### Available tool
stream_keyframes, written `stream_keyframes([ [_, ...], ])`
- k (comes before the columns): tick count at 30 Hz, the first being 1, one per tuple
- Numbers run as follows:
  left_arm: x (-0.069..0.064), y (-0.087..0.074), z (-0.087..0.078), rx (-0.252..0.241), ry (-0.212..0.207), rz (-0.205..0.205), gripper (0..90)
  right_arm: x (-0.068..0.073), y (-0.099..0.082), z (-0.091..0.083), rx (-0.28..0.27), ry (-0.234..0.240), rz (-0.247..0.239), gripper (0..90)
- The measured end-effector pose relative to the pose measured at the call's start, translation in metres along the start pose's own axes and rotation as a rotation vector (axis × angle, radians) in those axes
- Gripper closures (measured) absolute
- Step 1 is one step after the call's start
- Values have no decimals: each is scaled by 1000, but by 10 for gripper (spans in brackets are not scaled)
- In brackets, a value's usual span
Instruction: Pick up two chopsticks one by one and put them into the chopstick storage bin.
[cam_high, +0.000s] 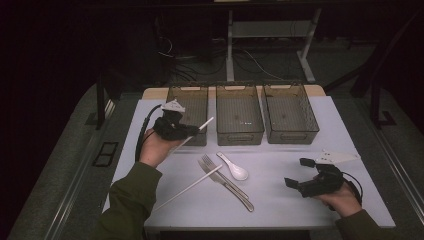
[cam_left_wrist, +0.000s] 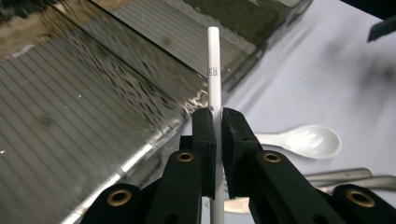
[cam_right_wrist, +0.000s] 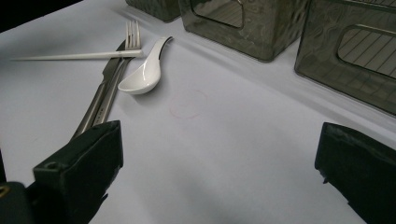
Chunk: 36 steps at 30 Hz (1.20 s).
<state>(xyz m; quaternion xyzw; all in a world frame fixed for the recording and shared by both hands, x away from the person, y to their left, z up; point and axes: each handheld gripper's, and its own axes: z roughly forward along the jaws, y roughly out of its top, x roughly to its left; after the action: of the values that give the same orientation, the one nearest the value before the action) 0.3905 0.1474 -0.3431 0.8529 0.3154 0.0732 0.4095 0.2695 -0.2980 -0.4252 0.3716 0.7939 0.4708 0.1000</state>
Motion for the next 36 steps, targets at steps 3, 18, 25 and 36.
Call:
stream_keyframes([
  [3,6,7,0,-6,7,-3,836,0,0,0,0,0,0,10],
  [18,51,42,1,-58,59,-45,836,0,0,1,1,0,5,10],
  [25,77,58,0,-102,78,-65,836,-1,0,1,-2,0,5,10],
  [36,110,70,15,-172,85,-113,836,-3,-1,-2,-1,3,16,10],
])
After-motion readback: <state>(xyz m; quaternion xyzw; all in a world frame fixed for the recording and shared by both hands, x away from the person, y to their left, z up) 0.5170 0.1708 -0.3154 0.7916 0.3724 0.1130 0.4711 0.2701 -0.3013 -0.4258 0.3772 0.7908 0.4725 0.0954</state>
